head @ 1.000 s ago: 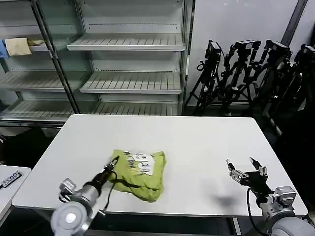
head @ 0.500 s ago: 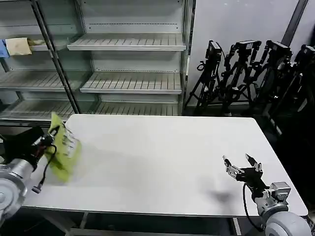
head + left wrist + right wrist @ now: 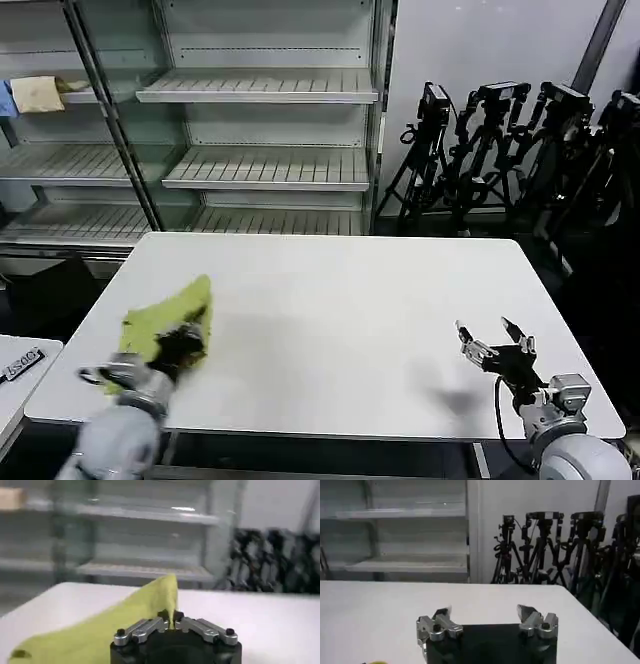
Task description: Fold and organize the clothes.
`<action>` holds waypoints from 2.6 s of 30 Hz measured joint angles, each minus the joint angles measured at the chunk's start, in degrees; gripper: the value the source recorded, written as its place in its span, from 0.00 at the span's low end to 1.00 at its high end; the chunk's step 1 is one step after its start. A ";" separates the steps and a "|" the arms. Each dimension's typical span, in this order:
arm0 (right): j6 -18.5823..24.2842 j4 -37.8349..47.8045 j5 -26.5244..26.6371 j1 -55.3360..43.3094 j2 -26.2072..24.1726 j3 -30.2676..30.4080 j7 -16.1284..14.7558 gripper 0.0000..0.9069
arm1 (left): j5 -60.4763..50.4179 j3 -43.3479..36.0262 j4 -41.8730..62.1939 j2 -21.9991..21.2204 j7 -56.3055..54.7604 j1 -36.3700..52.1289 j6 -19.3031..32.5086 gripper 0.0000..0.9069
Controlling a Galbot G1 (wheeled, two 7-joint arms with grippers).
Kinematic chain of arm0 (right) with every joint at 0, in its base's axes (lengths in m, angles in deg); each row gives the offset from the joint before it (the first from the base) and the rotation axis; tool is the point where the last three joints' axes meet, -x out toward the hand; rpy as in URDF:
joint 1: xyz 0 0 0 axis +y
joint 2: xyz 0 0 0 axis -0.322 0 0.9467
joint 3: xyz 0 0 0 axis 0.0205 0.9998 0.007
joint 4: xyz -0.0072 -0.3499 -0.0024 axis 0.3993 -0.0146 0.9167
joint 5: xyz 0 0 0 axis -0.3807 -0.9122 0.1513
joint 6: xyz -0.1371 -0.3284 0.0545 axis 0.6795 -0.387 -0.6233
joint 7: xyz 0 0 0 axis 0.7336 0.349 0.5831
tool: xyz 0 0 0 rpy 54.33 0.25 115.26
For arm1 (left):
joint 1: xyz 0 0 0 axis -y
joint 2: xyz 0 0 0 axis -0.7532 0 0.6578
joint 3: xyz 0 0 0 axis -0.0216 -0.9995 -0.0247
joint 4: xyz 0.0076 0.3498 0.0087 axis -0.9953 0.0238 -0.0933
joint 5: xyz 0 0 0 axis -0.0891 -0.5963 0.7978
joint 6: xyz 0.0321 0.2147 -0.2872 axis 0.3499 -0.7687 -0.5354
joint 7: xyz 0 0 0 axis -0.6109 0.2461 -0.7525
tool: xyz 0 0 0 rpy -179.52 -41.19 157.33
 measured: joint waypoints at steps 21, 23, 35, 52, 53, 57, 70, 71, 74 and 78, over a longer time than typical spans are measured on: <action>0.42 -0.05 -0.99 2.92 0.86 -1.93 -0.30 1.00 | -23.57 -27.73 7.20 -12.26 -1.41 16.72 -2.41 1.00; 0.42 -0.24 -0.99 3.07 0.74 -2.10 -0.31 1.00 | -22.85 -28.72 7.55 -13.61 -1.37 17.83 -2.33 1.00; 0.83 -1.30 -1.88 2.09 0.46 -1.85 -0.18 1.00 | -13.45 -28.31 7.45 -17.23 -2.27 18.99 1.99 1.00; 3.90 -1.35 -8.04 -0.20 3.98 2.05 -0.16 1.00 | -15.16 -3.45 -3.24 -9.94 0.83 1.00 6.49 1.00; 4.03 -1.38 -8.49 -0.25 4.23 2.29 -0.17 1.00 | -15.30 -2.20 -3.47 -9.83 1.15 -0.07 6.53 1.00; 4.12 -1.67 -9.90 -0.53 5.01 2.89 -0.20 1.00 | -15.64 2.29 -4.12 -9.47 2.06 -3.12 6.51 1.00; 2.04 1.32 -13.02 -6.88 8.34 10.22 0.55 1.00 | -14.95 10.09 -5.07 -8.57 3.49 -8.20 7.46 1.00; 1.63 1.77 -12.94 -7.73 8.72 11.23 0.69 1.00 | -14.93 10.37 -5.07 -8.56 3.50 -8.40 7.51 1.00; -0.26 3.42 -11.55 -10.74 10.15 14.60 1.26 1.00 | -14.93 10.86 -5.36 -8.69 3.71 -8.96 7.65 1.00; -3.43 5.36 -7.54 -14.60 11.94 18.82 2.11 1.00 | -14.98 11.31 -5.89 -9.08 3.99 -9.75 7.71 1.00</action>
